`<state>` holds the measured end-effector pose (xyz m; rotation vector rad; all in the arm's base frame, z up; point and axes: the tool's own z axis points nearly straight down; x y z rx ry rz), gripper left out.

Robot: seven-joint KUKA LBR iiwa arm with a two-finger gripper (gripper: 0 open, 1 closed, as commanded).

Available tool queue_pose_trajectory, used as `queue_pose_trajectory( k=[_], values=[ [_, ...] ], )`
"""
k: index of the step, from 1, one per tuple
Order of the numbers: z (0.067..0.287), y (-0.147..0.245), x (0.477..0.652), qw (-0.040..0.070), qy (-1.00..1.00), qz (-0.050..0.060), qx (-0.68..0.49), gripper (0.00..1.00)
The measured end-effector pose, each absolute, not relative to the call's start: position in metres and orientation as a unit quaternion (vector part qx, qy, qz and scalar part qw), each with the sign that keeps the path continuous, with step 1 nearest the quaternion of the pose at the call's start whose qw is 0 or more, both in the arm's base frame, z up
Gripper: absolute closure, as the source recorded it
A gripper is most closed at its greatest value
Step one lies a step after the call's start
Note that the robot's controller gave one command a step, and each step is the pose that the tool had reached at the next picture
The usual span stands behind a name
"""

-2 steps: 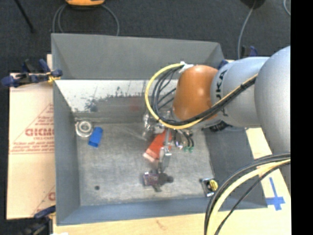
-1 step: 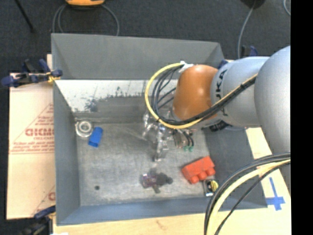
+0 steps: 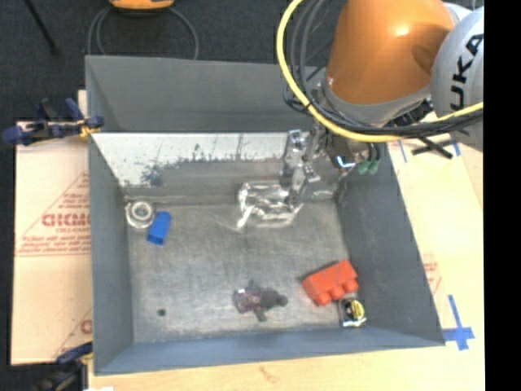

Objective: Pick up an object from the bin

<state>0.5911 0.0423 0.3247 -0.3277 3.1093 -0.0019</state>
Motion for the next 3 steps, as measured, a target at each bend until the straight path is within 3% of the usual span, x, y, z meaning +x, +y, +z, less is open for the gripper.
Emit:
queue_pose_trajectory(
  k=[1, 2, 3],
  values=[
    [0.319, 0.043, 0.59, 0.003, 0.995, 0.0, -0.104, 1.0],
    [0.279, 0.057, 0.592, 0.001, 0.965, 0.0, -0.262, 1.0],
    [0.224, 0.01, 0.535, -0.002, 0.95, 0.0, -0.314, 1.0]
  ],
)
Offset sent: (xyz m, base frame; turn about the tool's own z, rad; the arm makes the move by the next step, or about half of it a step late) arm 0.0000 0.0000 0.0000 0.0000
